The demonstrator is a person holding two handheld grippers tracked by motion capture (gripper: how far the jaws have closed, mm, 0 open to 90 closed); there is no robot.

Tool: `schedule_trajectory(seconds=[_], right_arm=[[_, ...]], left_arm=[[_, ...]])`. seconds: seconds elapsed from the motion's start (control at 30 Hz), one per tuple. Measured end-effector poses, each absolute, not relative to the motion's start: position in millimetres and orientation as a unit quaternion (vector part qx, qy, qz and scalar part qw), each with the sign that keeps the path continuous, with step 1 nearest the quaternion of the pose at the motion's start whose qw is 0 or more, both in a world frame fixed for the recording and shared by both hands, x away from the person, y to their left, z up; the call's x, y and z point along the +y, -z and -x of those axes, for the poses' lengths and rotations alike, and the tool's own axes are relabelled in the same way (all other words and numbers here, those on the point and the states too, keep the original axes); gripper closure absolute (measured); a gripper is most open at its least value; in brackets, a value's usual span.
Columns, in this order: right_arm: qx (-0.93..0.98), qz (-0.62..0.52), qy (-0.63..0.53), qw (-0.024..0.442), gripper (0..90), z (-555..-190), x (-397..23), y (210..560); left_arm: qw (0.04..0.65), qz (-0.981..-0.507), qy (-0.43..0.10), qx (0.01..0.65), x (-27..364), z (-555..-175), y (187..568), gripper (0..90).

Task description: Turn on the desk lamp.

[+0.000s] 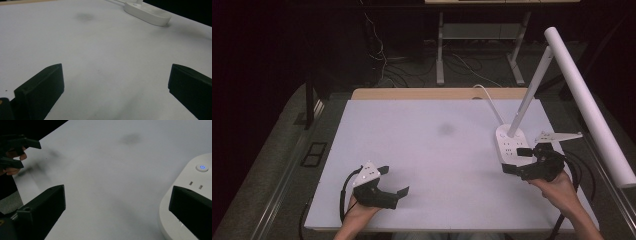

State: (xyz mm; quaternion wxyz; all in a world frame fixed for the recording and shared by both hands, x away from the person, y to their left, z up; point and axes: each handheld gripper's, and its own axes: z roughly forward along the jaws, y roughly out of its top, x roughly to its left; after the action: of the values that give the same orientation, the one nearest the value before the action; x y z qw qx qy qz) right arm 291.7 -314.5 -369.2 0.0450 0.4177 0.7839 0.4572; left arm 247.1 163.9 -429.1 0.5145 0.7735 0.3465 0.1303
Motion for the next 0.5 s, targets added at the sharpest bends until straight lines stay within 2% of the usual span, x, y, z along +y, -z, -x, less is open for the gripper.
schedule_trajectory(seconds=[0.5], right_arm=[[0.785, -0.426, -0.447, 0.040, 0.3, -313.3, -330.0, 362.8]], left_arm=[[0.508, -0.777, -0.130, 0.349, 163.5, -248.7, 430.6, 0.0]])
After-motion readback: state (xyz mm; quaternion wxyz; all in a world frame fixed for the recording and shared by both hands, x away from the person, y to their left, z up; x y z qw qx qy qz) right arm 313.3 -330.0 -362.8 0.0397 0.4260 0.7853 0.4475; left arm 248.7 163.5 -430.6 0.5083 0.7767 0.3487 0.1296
